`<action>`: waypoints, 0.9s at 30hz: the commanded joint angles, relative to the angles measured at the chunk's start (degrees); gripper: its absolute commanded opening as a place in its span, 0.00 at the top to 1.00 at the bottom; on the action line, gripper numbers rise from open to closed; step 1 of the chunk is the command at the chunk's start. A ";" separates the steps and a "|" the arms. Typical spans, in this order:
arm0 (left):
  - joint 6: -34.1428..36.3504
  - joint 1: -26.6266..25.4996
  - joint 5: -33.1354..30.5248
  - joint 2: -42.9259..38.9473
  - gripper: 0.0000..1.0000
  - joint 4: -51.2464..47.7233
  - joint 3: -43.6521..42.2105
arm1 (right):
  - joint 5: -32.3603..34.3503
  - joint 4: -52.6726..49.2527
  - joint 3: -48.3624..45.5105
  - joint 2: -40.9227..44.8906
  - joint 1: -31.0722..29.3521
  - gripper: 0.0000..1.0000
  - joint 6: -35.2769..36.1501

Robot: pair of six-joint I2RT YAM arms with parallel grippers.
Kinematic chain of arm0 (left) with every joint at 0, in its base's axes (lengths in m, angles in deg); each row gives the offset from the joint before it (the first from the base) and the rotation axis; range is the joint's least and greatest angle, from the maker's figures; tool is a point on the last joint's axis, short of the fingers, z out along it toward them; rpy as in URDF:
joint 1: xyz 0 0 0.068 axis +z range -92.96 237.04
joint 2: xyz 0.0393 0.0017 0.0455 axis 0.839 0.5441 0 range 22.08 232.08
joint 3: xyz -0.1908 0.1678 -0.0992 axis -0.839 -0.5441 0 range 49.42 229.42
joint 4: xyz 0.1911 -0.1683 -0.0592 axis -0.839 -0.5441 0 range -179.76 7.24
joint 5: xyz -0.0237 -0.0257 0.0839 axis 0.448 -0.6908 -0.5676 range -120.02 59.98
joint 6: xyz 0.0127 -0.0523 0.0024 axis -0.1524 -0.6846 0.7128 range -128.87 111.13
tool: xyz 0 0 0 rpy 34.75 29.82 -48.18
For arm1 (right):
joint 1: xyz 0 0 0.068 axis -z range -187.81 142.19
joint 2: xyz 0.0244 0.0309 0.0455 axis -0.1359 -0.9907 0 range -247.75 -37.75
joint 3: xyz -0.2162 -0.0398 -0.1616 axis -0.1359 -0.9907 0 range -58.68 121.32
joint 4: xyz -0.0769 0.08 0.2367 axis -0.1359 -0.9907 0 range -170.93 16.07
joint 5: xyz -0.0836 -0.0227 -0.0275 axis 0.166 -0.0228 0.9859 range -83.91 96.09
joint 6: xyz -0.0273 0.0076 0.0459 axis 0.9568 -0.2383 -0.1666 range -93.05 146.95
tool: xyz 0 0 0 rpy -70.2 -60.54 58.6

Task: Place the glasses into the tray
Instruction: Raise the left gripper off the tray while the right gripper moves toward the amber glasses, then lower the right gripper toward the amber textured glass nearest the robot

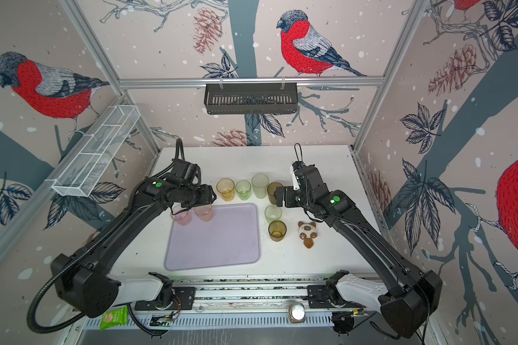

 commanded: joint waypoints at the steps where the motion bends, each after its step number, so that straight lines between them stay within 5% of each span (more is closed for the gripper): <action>1: 1.66 -0.07 2.68 -1.30 0.37 1.84 -0.27 | 1.98 -2.96 1.15 -0.13 -0.10 0.00 -2.27; 27: -0.76 0.00 2.90 -5.56 0.37 1.70 -0.59 | -7.95 -5.41 -7.02 2.07 -1.17 0.03 2.33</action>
